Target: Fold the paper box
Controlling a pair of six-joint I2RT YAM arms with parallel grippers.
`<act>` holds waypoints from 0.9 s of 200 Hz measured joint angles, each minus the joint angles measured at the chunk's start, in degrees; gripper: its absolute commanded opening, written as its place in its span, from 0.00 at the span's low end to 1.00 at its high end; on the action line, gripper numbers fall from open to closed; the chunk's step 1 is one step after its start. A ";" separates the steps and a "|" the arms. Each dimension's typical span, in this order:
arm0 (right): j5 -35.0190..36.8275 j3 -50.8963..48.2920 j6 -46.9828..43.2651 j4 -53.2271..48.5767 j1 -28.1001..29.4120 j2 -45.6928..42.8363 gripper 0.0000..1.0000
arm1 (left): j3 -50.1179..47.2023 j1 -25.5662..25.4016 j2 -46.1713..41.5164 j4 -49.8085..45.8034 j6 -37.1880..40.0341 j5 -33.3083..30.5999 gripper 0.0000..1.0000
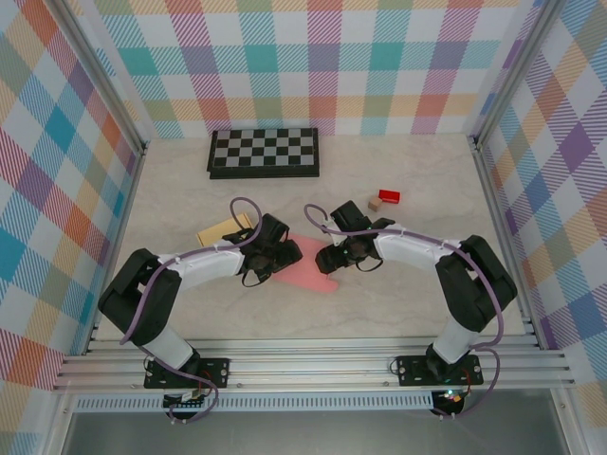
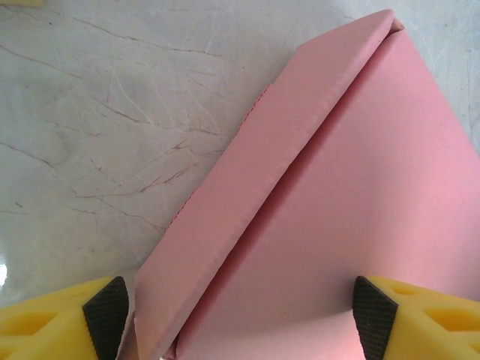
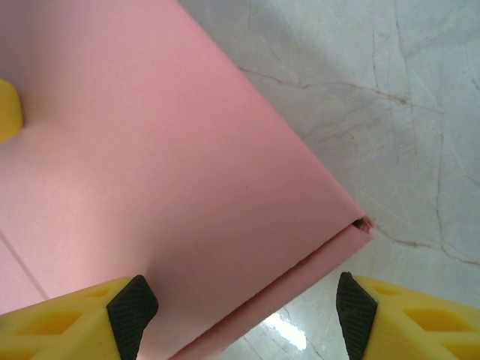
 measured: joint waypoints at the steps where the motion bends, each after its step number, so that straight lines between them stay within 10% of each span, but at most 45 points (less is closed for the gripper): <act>1: -0.04 0.00 0.00 -0.04 0.00 -0.02 0.72 | 0.00 0.00 0.00 0.00 0.00 0.00 0.78; 92: -0.22 1.33 2.93 -7.54 -0.70 -6.10 0.74 | 0.02 0.00 0.07 0.42 0.66 -0.85 0.76; 180: -2.25 -0.74 36.98 -12.92 0.94 -18.51 0.55 | 0.02 0.00 0.33 0.76 0.63 -1.22 0.78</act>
